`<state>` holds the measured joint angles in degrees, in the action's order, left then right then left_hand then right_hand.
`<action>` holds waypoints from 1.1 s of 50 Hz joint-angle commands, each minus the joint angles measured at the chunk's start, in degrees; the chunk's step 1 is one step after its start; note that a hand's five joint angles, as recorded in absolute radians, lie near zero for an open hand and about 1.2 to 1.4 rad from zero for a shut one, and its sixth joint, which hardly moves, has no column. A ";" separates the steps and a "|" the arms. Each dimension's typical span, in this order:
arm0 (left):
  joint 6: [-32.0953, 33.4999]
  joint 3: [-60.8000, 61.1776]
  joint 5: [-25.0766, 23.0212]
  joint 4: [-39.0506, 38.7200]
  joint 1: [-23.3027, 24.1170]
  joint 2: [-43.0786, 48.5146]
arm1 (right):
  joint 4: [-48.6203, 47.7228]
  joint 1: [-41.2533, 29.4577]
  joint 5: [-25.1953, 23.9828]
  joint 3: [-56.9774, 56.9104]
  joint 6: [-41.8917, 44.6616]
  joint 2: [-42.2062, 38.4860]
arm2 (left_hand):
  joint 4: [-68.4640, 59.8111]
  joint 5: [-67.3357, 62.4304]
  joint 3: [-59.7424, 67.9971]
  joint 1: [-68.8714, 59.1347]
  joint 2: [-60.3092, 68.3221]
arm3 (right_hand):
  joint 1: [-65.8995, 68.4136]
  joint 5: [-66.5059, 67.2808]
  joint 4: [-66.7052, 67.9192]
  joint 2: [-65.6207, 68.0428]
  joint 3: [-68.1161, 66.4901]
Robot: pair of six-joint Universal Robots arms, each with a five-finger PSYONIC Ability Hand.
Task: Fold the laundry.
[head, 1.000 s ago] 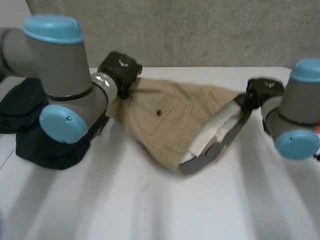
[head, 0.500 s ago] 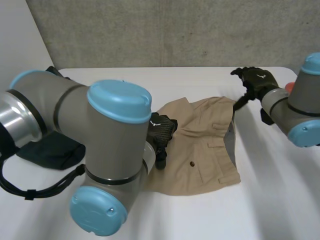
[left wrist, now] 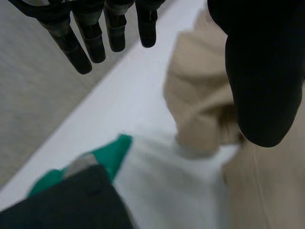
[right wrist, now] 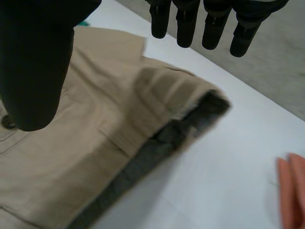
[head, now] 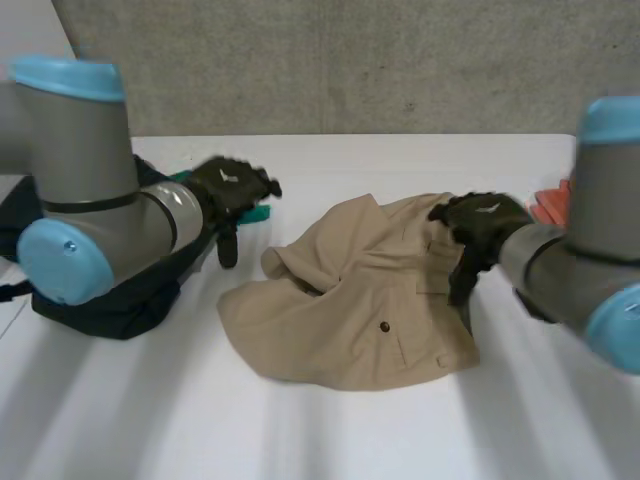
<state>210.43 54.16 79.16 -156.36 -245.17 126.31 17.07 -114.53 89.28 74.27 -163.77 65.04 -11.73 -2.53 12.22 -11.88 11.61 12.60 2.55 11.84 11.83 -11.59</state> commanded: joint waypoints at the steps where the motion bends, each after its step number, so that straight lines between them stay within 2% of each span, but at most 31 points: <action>1: 4.37 -4.32 -4.97 0.00 0.74 9.30 | -16.44 -3.68 0.28 1.49 2.40 -8.61 | 1.18 1.98 -1.67 1.33 -1.06 | 3.62 3.68 4.38 4.39 -4.64; 9: 7.97 -9.51 -3.05 -0.70 3.47 16.59 | -27.52 -5.00 0.72 -0.88 8.54 -17.14 | -2.33 -1.53 1.84 -2.18 2.45 | 15.53 15.59 16.30 16.31 -16.55; 12: 8.06 -10.92 -1.20 -0.70 4.52 18.27 | -30.68 -4.91 1.68 -1.85 11.18 -19.16 | -19.27 -18.47 18.78 -19.12 19.39 | 34.00 34.06 34.77 34.78 -35.02; 13: 7.89 -11.53 0.19 -0.79 5.22 18.70 | -32.08 -4.65 2.21 -2.28 12.06 -19.78 | -35.66 -34.86 35.17 -35.50 35.77 | 49.72 49.78 50.49 50.50 -50.74; 15: 7.54 -12.15 1.69 -1.05 5.75 18.88 | -32.97 -4.47 2.48 -2.90 12.51 -20.04 | -48.54 -47.74 48.04 -48.38 48.65 | 62.60 62.65 63.36 63.37 -63.61; 16: 7.27 -12.67 3.44 -1.49 6.36 18.88 | -33.67 -4.30 2.65 -3.34 12.68 -19.96 | -65.93 -65.12 65.43 -65.77 66.04 | 67.35 67.41 68.11 68.12 -68.37; 17: 7.01 -12.94 4.50 -1.75 6.54 18.62 | -33.77 -4.21 2.74 -3.52 12.68 -19.70 | -68.25 -67.45 67.75 -68.09 68.36 | 67.40 67.45 68.16 68.17 -68.41; 22: 3.41 -13.38 12.50 -3.16 6.81 13.54 | -31.40 -3.25 2.57 -3.34 11.90 -15.22 | -68.27 -67.47 67.78 -68.12 68.39 | 67.40 67.45 68.16 68.17 -68.41; 25: -1.42 -11.72 15.85 -3.78 6.37 7.39 | -28.24 -1.58 2.04 -4.31 9.61 -9.95 | -68.27 -67.47 67.78 -68.12 68.39 | 67.40 67.45 68.16 68.17 -68.41; 27: -3.62 -10.66 16.55 -4.22 6.11 4.05 | -25.96 -0.52 1.08 -5.27 8.38 -7.58 | -68.27 -67.47 67.78 -68.12 68.39 | 67.40 67.45 68.16 68.17 -68.41; 32: -10.03 -3.56 17.00 -3.17 5.58 -7.89 | -11.67 2.20 -5.67 -9.48 7.76 -2.39 | -68.27 -67.47 67.78 -68.12 68.39 | 67.40 67.45 68.16 68.17 -68.41; 35: -12.23 1.88 15.77 -2.46 6.45 -12.91 | -4.71 3.26 -9.46 -11.33 7.68 -1.42 | -68.27 -67.47 67.78 -68.12 68.39 | 67.40 67.45 68.16 68.17 -68.41; 37: -12.59 4.01 14.80 -2.90 6.98 -14.16 | -3.80 3.52 -10.88 -12.04 7.50 -1.59 | -68.27 -67.47 67.78 -68.12 68.39 | 67.40 67.45 68.16 68.17 -68.41; 42: -12.51 6.57 14.97 -7.99 7.60 -12.33 | -8.53 3.26 -10.80 -14.06 7.94 -6.59 | -68.27 -67.47 67.78 -68.12 68.39 | 67.40 67.45 68.16 68.17 -68.41; 52: -12.50 -4.05 27.98 -8.88 9.01 5.60 | -26.02 0.98 -8.34 -21.27 15.31 -23.64 | -68.27 -67.47 67.78 -68.12 68.39 | 67.40 67.45 68.16 68.17 -68.41; 53: -12.68 -5.37 28.68 -8.79 9.09 6.83 | -27.86 0.63 -7.99 -21.62 15.93 -24.52 | -64.63 -63.82 64.13 -64.47 64.74 | 67.21 67.27 67.97 67.98 -68.22; 54: -12.77 -6.69 29.03 -8.79 9.18 7.54 | -29.27 0.45 -7.72 -21.89 16.28 -25.22 | -56.26 -55.46 55.77 -56.11 56.38 | 58.05 58.10 58.81 58.82 -59.06; 55: -12.59 -8.88 28.95 -8.79 9.27 8.59 | -32.33 -0.07 -6.76 -22.06 16.90 -26.27 | -27.04 -26.23 26.54 -26.88 27.15 | 27.31 27.37 28.08 28.09 -28.33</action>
<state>197.96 53.78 104.16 -165.30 -236.62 127.42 -4.51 -112.95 80.37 54.68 -150.53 45.19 -68.03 -56.59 67.69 -64.45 67.86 63.72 56.31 68.27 67.26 -67.87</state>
